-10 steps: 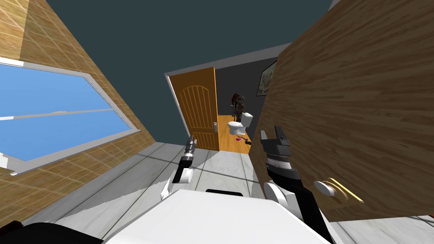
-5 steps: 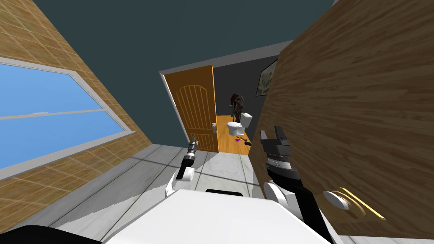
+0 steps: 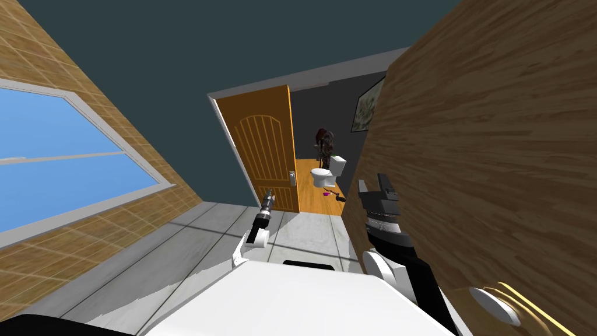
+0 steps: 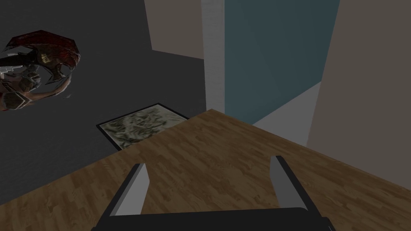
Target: Pull the door open
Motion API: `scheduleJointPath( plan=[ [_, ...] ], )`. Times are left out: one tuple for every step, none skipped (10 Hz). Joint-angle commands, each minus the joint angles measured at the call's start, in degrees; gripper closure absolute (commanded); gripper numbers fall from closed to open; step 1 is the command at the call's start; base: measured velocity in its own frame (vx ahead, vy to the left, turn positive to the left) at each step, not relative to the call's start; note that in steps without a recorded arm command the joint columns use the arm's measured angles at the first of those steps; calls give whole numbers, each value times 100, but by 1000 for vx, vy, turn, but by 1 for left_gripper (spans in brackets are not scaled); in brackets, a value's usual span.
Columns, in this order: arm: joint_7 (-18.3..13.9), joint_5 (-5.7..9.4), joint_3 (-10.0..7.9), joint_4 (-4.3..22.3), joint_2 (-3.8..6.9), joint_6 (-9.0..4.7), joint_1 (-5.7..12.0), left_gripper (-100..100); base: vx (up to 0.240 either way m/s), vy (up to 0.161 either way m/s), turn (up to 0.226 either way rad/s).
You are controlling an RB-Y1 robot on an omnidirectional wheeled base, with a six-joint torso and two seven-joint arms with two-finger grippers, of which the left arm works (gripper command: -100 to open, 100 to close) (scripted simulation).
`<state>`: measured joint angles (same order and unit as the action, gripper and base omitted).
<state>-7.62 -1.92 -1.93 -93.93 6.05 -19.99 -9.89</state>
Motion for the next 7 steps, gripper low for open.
scheduleJointPath(
  plan=[
    [1,13,8,200,17,29,111,-100,108,-5,-30],
    [0,20,15,313,26,44,168,-100,96,1,-40],
    [-1,27,21,421,34,59,222,-100,92,-8,-43],
    [-1,34,28,528,42,74,275,-100,86,-12,-36],
    [-2,40,34,634,49,89,329,-100,102,-8,-37],
    [-3,54,47,844,64,118,434,-100,141,4,-54],
    [-4,60,53,940,69,131,482,-100,132,6,-49]
  ],
)
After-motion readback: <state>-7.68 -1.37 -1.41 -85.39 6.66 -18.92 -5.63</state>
